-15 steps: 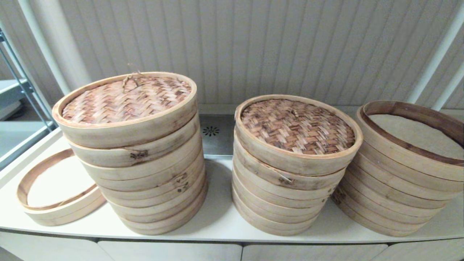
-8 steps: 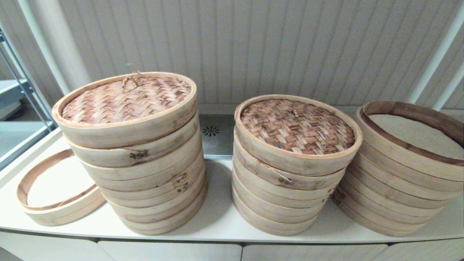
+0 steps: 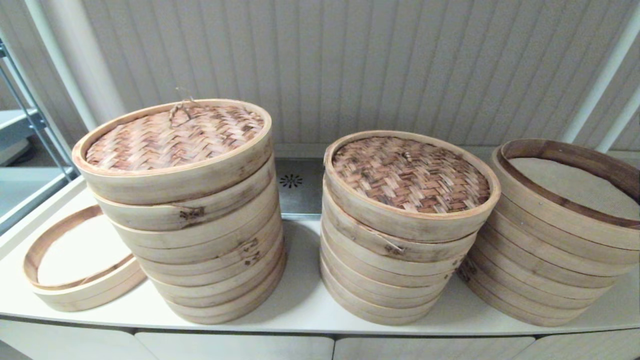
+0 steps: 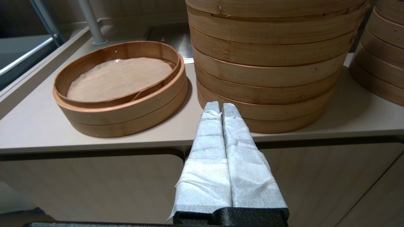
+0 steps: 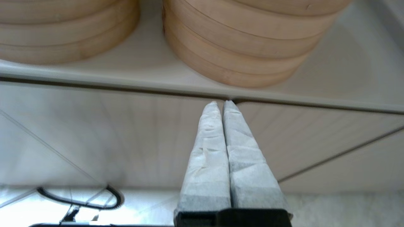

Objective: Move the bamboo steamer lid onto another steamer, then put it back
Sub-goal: Pick up the steamer

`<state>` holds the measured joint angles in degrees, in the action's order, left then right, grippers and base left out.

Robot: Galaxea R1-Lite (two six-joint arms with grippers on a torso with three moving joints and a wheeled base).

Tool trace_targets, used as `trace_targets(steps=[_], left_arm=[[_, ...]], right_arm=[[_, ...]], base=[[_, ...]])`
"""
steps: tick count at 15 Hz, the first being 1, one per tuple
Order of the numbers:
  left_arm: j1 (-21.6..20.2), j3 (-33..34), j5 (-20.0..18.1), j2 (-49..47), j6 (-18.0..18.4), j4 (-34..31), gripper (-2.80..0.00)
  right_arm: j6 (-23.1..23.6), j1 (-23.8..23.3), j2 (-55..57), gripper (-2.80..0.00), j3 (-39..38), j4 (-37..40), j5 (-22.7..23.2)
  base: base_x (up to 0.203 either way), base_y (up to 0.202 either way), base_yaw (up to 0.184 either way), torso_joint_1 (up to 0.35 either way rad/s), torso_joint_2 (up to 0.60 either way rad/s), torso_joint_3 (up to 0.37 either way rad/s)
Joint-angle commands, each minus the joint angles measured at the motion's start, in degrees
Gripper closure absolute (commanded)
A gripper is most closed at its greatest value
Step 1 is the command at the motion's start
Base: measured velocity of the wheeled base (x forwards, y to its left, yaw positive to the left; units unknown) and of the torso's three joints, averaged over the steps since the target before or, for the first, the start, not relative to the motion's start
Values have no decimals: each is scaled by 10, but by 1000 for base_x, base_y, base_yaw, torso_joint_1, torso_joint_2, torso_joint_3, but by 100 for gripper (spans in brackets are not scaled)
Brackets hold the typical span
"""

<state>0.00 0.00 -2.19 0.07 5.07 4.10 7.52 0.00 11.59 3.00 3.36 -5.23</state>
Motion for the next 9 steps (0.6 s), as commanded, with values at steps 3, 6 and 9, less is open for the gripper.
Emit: trace_targets(steps=[3, 6, 9], left_arm=[[0, 20, 0, 0, -4, 1, 0], [0, 20, 0, 0, -4, 1, 0], [0, 20, 0, 0, -5, 1, 0]], right_arm=[[24, 5, -120, 0, 5, 12, 28], [-13, 5, -119, 0, -15, 8, 65], [-21, 5, -119, 0, -28, -30, 71]], base=[[0, 0, 0, 0, 0, 0], [0, 0, 0, 0, 0, 0], [0, 0, 0, 0, 0, 0]])
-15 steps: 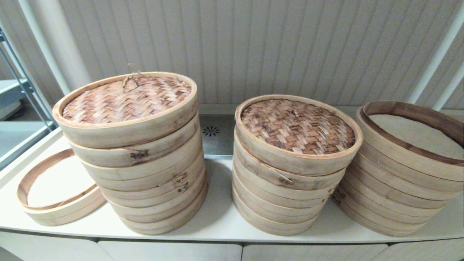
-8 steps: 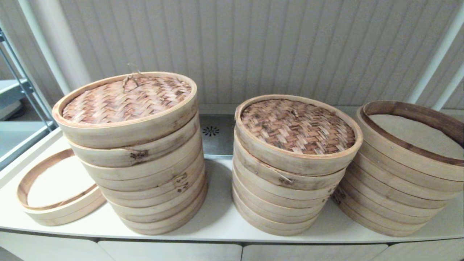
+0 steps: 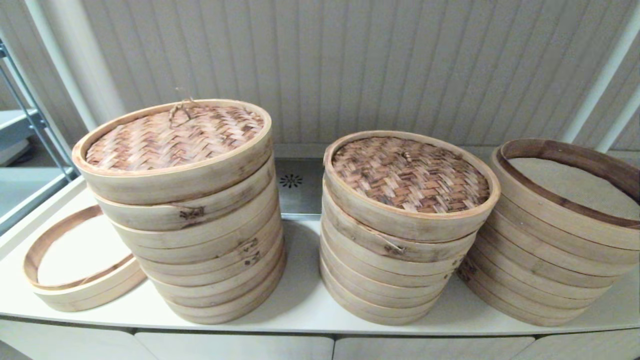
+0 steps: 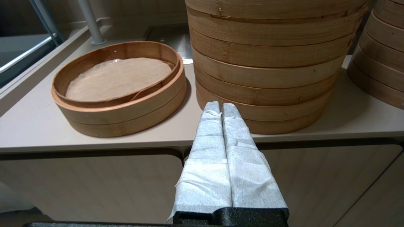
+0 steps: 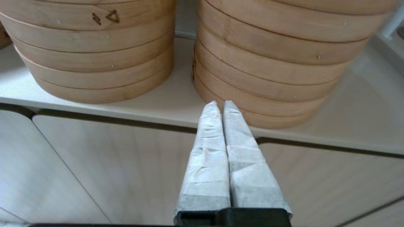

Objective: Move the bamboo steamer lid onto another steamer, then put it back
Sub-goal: Pick up the steamer

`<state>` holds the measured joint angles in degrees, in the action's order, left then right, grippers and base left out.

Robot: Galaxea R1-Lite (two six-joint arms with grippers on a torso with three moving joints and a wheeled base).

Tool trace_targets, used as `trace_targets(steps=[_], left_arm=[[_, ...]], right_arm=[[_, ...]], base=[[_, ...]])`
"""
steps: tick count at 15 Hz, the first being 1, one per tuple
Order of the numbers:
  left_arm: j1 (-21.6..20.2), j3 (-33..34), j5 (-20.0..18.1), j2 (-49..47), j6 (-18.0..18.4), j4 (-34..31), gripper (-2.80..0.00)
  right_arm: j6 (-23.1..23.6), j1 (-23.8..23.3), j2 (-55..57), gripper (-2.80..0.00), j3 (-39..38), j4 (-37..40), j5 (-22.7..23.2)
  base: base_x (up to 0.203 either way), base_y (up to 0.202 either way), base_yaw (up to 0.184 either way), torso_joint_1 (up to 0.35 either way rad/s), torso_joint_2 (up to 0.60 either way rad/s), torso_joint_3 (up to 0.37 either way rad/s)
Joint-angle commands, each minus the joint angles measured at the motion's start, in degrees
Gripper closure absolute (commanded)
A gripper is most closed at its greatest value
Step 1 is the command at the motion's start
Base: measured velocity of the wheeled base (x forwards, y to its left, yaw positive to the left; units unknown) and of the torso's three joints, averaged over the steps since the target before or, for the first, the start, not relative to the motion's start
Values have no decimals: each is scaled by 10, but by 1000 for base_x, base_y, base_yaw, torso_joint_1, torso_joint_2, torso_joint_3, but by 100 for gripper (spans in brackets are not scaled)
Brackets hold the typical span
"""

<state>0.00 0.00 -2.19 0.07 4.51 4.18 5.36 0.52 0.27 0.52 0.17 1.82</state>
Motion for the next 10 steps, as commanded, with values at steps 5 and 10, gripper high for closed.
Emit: trace_targets(steps=[5, 10], left_arm=[[0, 20, 0, 0, 0, 0, 0], [0, 20, 0, 0, 3, 0, 0]], right_arm=[[-46, 0, -6, 0, -3, 0, -12], [-45, 1, -8, 0, -3, 1, -12]], base=[[0, 0, 0, 0, 0, 0], [0, 0, 0, 0, 0, 0]])
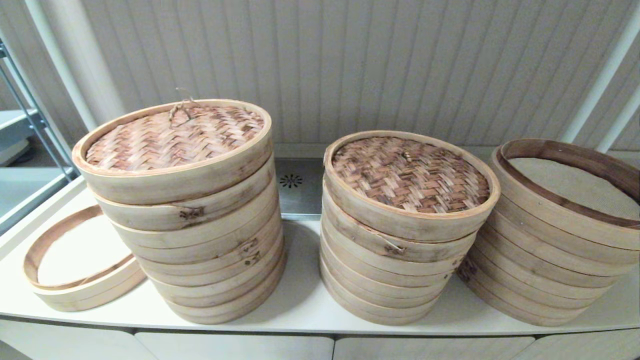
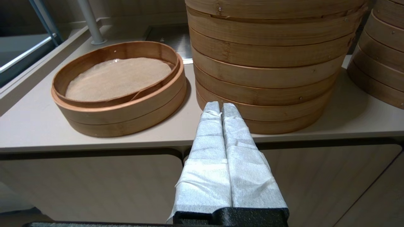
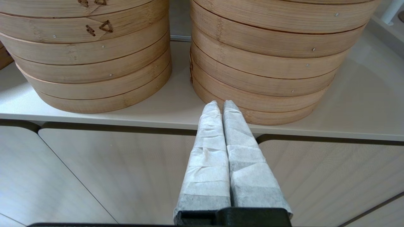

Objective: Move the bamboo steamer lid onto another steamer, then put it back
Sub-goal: Pick up the steamer

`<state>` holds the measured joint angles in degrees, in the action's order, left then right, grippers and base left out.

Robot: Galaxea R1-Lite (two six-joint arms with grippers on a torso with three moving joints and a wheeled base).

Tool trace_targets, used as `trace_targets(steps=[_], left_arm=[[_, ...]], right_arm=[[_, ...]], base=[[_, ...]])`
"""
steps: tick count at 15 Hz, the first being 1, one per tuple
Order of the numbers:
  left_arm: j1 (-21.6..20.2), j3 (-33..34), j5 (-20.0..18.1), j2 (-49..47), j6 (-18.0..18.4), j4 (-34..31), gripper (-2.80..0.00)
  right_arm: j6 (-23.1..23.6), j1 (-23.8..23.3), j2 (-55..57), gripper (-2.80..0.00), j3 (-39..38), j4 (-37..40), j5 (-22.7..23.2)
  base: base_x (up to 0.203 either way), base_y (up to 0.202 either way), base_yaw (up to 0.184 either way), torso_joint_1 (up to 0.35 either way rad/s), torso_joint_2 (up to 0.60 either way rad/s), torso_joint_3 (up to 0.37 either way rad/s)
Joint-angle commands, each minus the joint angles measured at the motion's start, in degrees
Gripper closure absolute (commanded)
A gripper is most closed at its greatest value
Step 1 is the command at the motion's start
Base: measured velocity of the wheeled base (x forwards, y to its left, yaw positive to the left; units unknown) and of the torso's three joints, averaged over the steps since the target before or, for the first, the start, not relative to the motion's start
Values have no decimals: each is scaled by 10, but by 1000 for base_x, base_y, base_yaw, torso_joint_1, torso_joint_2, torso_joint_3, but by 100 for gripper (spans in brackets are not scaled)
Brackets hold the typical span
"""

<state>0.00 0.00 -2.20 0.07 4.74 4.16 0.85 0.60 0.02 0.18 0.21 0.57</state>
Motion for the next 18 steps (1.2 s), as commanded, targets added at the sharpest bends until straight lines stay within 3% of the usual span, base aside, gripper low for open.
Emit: trace_targets(steps=[1, 7, 9, 13, 18], left_arm=[[0, 20, 0, 0, 4, 0, 0], [0, 20, 0, 0, -3, 1, 0], [0, 20, 0, 0, -3, 1, 0], [0, 20, 0, 0, -3, 1, 0], [0, 20, 0, 0, -3, 1, 0]], right_arm=[[0, 0, -6, 0, 0, 1, 0], [4, 0, -5, 0, 3, 1, 0], [34, 0, -3, 0, 16, 23, 0], [54, 0, 49, 0, 180, 137, 20], [39, -2, 231, 0, 359, 158, 38]], base=[[0, 0, 0, 0, 0, 0], [0, 0, 0, 0, 0, 0], [0, 0, 0, 0, 0, 0], [0, 0, 0, 0, 0, 0], [0, 0, 0, 0, 0, 0]])
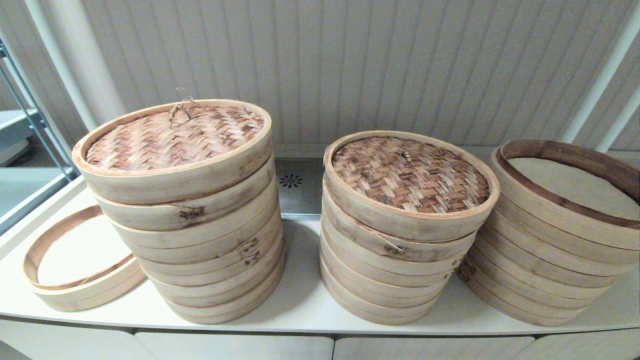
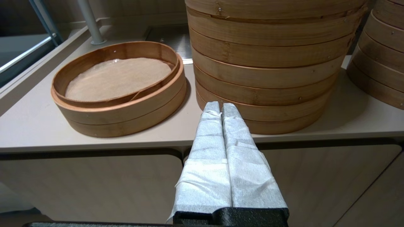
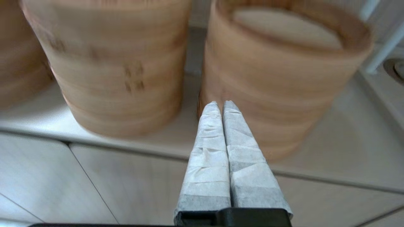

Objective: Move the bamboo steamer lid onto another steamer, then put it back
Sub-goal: Pick up the steamer

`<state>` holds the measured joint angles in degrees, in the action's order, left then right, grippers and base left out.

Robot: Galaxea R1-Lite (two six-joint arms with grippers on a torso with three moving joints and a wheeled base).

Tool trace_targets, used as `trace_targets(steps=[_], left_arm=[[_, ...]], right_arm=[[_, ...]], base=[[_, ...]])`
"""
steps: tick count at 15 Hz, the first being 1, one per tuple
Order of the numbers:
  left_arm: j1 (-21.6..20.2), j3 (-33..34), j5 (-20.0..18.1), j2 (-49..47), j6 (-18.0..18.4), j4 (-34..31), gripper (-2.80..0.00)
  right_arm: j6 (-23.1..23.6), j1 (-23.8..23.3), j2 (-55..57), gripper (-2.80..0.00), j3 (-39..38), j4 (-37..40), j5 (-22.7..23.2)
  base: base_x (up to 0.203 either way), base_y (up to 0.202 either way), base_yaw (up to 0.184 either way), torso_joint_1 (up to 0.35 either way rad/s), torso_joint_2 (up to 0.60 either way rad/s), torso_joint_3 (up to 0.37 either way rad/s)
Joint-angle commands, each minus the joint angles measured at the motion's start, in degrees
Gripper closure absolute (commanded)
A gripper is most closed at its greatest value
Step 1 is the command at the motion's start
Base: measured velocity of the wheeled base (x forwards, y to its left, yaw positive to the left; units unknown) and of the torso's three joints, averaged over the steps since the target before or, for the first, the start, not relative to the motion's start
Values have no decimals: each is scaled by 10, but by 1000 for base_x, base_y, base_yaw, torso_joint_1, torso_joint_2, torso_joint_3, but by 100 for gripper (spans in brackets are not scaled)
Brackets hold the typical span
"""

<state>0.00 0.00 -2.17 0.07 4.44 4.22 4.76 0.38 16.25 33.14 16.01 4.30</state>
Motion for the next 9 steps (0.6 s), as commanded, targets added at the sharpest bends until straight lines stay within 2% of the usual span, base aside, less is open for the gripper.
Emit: trace_targets(steps=[1, 5, 7, 9], left_arm=[[0, 20, 0, 0, 0, 0, 0], [0, 19, 0, 0, 0, 1, 0], [0, 20, 0, 0, 0, 0, 0], [0, 20, 0, 0, 0, 1, 0]], right_arm=[[-9, 0, 115, 0, 65, 1, 11], [-44, 20, 317, 0, 218, 10, 51], [-65, 65, 410, 0, 283, 15, 47], [-81, 149, 488, 0, 329, 17, 10]], base=[[0, 0, 0, 0, 0, 0], [0, 0, 0, 0, 0, 0], [0, 0, 0, 0, 0, 0], [0, 0, 0, 0, 0, 0]])
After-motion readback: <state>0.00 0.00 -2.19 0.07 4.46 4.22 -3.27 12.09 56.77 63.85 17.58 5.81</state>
